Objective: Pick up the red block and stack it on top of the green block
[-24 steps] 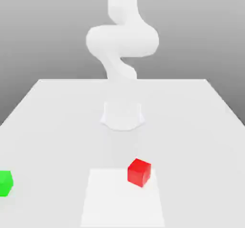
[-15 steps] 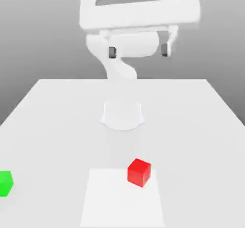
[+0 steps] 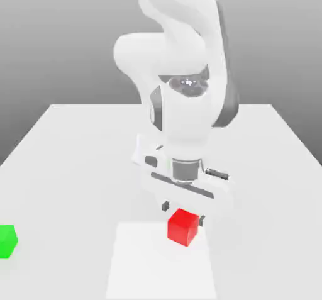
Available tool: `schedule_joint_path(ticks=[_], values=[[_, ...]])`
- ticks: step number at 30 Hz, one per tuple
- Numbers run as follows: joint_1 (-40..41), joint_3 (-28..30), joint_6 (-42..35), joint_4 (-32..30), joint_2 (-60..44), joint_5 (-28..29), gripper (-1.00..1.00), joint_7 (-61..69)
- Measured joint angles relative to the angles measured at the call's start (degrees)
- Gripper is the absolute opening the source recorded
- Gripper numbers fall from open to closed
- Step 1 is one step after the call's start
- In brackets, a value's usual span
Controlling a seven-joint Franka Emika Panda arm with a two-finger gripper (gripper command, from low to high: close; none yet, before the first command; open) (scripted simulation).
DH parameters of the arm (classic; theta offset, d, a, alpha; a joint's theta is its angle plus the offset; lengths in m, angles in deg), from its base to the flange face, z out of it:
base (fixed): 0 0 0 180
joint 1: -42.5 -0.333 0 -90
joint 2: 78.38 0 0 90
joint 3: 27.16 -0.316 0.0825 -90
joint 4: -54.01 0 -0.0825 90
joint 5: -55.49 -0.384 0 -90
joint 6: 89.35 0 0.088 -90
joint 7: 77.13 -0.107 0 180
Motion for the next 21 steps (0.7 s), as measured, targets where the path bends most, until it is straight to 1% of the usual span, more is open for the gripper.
schedule_joint_path(ticks=[1,8,11,13,15,17,21], values=[[-1.2,1.4,1.2,0.2,-1.4,0.8,-1.00,-0.6],[-1.3,1.5,1.4,0.2,-1.5,0.9,-1.00,-0.7],[0.4,-1.4,-2.8,-0.6,3.5,-3.5,-1.00,2.5],[-0.1,-2.0,-6.2,-1.2,7.5,-6.9,-1.00,4.9],[-1.1,-1.6,-9.7,-1.8,11.6,-9.1,-1.00,6.5],[2.2,0.4,-12.4,0.3,12.2,-10.4,-1.00,8.1],[10.9,5.4,-16.8,8.0,8.9,-11.9,-1.00,11.2]])
